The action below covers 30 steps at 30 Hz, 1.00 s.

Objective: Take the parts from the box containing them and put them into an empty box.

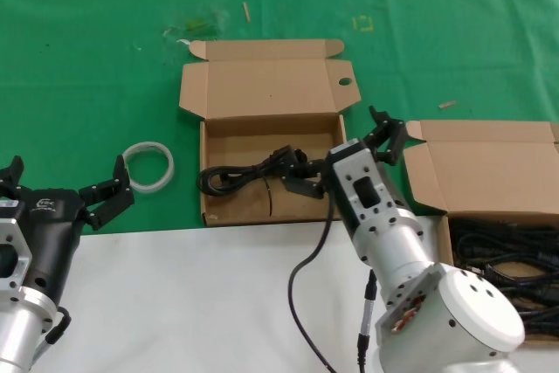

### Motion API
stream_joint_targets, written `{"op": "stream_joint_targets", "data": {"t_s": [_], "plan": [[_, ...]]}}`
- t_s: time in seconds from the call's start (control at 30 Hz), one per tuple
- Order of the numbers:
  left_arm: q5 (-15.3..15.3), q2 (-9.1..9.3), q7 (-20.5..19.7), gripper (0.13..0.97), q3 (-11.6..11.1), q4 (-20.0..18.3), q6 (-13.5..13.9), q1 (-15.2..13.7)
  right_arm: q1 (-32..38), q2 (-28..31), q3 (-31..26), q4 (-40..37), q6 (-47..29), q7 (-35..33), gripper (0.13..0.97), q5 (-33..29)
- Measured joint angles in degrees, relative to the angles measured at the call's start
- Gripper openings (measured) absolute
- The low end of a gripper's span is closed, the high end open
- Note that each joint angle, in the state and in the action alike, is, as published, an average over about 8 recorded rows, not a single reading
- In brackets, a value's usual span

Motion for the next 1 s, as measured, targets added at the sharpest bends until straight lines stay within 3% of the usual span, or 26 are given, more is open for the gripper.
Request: {"op": "stream_joint_targets", "data": {"t_s": [1.0], "plan": [[0.0, 0.0, 0.0, 0.966, 0.0, 0.0, 0.0, 0.0, -10.9, 0.0, 17.0, 5.3, -13.7, 31.7, 0.966, -20.2]]}}
